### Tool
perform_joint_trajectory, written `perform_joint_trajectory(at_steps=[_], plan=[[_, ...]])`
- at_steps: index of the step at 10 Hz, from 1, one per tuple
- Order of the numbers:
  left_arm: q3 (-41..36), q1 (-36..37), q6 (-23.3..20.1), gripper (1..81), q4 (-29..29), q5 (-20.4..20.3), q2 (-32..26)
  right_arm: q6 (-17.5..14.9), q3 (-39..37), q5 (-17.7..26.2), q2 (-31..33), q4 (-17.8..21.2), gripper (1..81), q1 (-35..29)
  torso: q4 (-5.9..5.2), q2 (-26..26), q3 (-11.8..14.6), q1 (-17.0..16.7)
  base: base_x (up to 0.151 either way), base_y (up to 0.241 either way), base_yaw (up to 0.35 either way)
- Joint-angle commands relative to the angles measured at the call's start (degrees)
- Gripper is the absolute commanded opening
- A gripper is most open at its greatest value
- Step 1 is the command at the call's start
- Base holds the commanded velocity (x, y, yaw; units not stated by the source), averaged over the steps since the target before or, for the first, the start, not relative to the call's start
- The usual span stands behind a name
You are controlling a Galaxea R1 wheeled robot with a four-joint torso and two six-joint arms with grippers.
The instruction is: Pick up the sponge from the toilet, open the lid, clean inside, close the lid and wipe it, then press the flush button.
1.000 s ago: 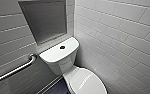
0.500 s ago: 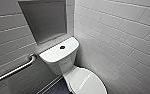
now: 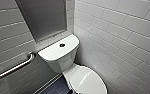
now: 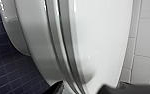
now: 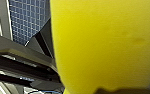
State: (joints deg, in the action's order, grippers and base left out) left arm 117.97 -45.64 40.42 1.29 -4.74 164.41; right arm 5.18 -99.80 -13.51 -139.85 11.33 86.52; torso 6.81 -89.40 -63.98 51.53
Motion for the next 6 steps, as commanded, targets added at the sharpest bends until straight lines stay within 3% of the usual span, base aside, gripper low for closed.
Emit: perform_joint_trajectory(at_steps=[1,6], plan=[[-0.11,5.95,0.44,81.1,-0.15,1.67,1.71,-0.08,1.38,4.55,1.74,-1.04,1.0,0.37,0.00,0.00,0.00,0.00,0.000,0.000,0.000],[2.53,7.19,0.45,81.1,0.20,1.84,4.00,-0.08,0.76,4.54,0.86,-1.04,1.0,0.11,0.00,0.00,-0.02,0.02,0.000,0.000,0.000]])
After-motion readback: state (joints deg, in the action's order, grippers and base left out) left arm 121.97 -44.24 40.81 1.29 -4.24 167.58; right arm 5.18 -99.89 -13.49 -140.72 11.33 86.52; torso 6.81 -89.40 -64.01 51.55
